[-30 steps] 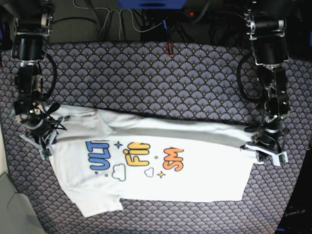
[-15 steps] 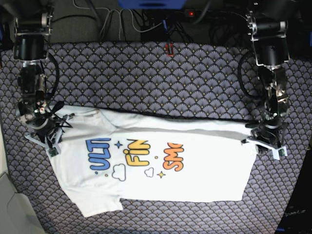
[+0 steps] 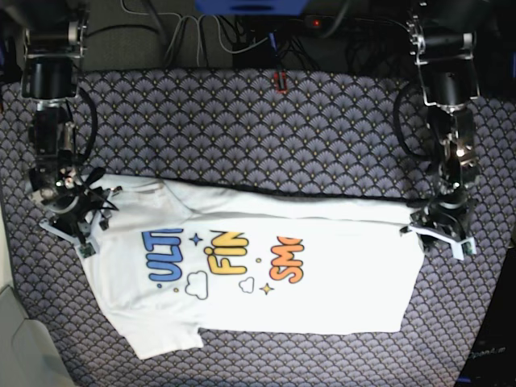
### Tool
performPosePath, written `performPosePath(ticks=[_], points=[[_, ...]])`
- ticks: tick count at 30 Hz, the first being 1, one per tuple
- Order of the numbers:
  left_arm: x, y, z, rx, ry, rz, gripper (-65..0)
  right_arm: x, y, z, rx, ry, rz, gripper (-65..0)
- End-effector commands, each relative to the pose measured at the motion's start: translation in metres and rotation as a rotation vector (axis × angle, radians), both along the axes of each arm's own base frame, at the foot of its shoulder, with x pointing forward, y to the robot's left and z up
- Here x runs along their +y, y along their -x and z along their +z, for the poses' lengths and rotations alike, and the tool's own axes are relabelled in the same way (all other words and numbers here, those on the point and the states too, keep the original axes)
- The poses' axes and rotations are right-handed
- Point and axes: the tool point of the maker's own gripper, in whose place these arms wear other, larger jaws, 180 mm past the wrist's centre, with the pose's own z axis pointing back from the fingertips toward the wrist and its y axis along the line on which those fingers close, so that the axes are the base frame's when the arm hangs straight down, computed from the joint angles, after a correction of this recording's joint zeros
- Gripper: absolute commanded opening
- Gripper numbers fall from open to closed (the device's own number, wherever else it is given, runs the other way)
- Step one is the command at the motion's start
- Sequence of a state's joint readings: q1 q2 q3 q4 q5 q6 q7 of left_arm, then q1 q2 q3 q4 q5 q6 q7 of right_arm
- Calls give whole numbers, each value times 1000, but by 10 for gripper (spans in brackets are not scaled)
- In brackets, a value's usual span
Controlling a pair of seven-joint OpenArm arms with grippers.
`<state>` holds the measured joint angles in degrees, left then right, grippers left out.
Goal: Fold the T-shirt properly
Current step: 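Drag the held collar edge with both grippers toward the hem, then hold the folded edge with both grippers and pull it taut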
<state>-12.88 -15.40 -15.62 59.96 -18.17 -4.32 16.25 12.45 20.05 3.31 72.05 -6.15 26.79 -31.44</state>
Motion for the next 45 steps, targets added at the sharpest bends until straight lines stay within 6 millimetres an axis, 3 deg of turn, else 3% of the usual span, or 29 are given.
performPosePath(ticks=[1,4,8,13,30,42,45], points=[[10,-1,14,-38,-28,5,-408,-14,-10,21,-52,27,-15,-360],[6,13,10,-34,-40,-9,-400,-21,-3,18,-37,32,-34,-360],[0,25,11,-41,-54,-26,-313,-34,9,23,-67,23,-79,-360],[-1,29,5,-29,-48,-23,-231,-33,22,17,-51,29,-73,-360],[-2,34,-15,18,-23,-4,-228,-34,28,11,-34,31,-77,-360],[1,28,-26,46,-2,13,-231,-37,28,13,-37,39,-78,-361],[1,28,-26,47,-1,11,-307,-37,28,14,-37,40,-78,-361]])
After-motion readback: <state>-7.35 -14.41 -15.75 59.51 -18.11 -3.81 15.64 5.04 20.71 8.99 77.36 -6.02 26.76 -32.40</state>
